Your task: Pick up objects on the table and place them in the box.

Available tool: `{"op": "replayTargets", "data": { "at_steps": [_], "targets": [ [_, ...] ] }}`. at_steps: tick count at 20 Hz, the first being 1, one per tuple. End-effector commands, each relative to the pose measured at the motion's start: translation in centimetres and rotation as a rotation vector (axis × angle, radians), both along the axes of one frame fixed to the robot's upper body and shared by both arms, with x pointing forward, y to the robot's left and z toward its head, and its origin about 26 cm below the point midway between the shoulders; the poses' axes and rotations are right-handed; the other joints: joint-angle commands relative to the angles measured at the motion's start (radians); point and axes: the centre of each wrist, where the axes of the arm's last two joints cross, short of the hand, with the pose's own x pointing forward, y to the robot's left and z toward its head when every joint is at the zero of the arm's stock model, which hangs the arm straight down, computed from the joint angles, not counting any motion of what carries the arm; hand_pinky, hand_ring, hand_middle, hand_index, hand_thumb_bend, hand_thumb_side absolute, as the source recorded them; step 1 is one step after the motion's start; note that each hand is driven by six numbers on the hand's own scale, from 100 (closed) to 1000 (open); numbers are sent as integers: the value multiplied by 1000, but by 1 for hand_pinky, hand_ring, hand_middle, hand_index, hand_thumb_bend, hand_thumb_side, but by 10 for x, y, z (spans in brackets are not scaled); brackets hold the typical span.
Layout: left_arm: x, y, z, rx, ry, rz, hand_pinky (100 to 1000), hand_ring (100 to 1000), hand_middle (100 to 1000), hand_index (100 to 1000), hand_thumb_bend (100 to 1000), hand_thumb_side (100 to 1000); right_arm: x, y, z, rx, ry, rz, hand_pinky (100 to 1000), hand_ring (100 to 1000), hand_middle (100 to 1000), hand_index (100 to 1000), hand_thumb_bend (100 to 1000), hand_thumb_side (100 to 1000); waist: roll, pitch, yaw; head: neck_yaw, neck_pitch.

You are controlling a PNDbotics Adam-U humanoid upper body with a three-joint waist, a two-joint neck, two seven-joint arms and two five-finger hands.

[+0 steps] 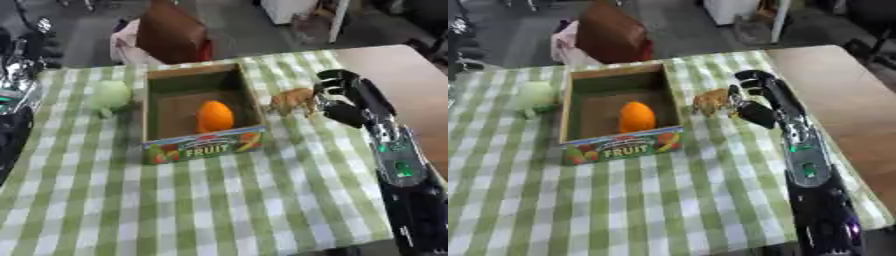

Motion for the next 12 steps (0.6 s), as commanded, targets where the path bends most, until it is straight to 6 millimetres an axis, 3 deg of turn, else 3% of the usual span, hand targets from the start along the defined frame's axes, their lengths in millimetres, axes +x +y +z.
{"op": "replayTargets", "data": {
  "at_steps": [1, 3, 5, 9, 12],
  "targets": [
    [0, 16, 12, 276, 52, 6, 675, 691, 722, 810, 100, 695, 2, 3, 10, -10, -29, 14, 831, 824, 788, 799, 100, 328, 2, -18, -3, 4, 2],
    [0, 17, 10, 424, 74, 10, 688, 709, 745, 825, 100, 633, 1, 4, 10, -12, -29, 17, 832, 824, 788, 798, 100, 329, 3, -17, -5, 3, 1],
    [1, 14, 9, 537, 79, 7, 691, 714, 751, 833, 100, 632, 1, 3, 9, -14, -28, 17, 832, 824, 788, 799, 100, 329, 3, -16, -6, 1, 2],
    [4, 1, 4, 681, 76, -38, 700, 725, 761, 846, 324, 587, 1, 3, 9, -15, -27, 19, 832, 824, 787, 798, 100, 331, 2, -12, -9, -2, 5],
    [5, -10, -2, 736, 75, -89, 708, 732, 768, 859, 386, 489, 2, 4, 9, -15, -28, 22, 832, 824, 787, 798, 100, 332, 1, -6, -11, 0, 4]
  ]
}}
